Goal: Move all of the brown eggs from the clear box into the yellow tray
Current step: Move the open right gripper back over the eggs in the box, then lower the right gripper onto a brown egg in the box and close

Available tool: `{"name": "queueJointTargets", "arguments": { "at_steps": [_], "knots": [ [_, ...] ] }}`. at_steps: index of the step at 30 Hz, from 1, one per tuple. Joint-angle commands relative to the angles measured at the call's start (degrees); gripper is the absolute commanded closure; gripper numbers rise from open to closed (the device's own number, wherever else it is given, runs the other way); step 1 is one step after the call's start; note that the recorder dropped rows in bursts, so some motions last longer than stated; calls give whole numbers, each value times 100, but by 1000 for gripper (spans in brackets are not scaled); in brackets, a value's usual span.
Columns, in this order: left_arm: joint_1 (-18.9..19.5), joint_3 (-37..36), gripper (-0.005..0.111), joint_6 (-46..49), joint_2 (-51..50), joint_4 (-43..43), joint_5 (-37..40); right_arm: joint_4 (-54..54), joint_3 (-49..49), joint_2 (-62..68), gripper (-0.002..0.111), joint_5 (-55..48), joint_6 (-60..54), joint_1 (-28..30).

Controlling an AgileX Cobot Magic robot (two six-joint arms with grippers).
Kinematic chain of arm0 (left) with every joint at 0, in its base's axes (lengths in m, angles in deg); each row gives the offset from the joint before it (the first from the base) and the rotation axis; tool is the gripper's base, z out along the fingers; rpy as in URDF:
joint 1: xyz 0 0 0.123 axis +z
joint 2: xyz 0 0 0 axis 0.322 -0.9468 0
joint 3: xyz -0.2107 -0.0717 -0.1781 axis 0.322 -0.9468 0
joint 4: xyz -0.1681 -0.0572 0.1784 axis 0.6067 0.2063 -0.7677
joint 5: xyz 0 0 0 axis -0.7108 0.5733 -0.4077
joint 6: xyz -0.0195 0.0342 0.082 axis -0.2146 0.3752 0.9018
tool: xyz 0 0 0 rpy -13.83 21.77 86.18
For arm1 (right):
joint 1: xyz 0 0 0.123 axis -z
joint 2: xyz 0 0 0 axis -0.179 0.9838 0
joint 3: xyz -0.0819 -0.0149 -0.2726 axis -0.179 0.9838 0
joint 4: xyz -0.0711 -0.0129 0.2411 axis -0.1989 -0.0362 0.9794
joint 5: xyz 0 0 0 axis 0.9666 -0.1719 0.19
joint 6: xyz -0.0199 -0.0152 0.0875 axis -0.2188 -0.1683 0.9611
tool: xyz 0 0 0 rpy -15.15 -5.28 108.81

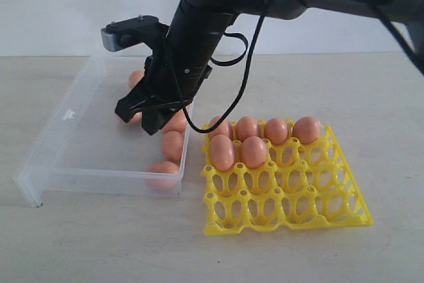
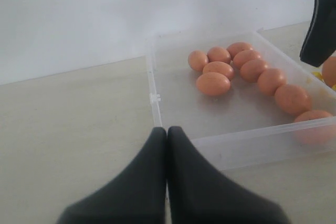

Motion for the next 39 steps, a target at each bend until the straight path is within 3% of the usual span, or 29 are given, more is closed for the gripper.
{"name": "queueJointTargets", "arguments": {
  "at_steps": [1,4,11,24,33,39],
  "knots": [
    [-32,-18,111,-52,10,41,-96,-79,-416,332,62,-326,-254,-22],
    [-32,-18,111,-52,10,41,-96,-156,-463,493,53,-345,-820,-35],
    [-32,-18,111,-52,10,41,-96,-1207,-463,716,52,-121,-1696,-141],
    [-32,-18,111,-52,10,41,-96,-728,-463,910,52,-151,-2884,-141],
    [-32,-18,111,-52,10,41,-96,197,-463,910,53,-212,-2852,-141],
    [-32,-18,111,-52,10,41,-96,32,-463,1165,53,-610,-2340,-141]
  ]
}}
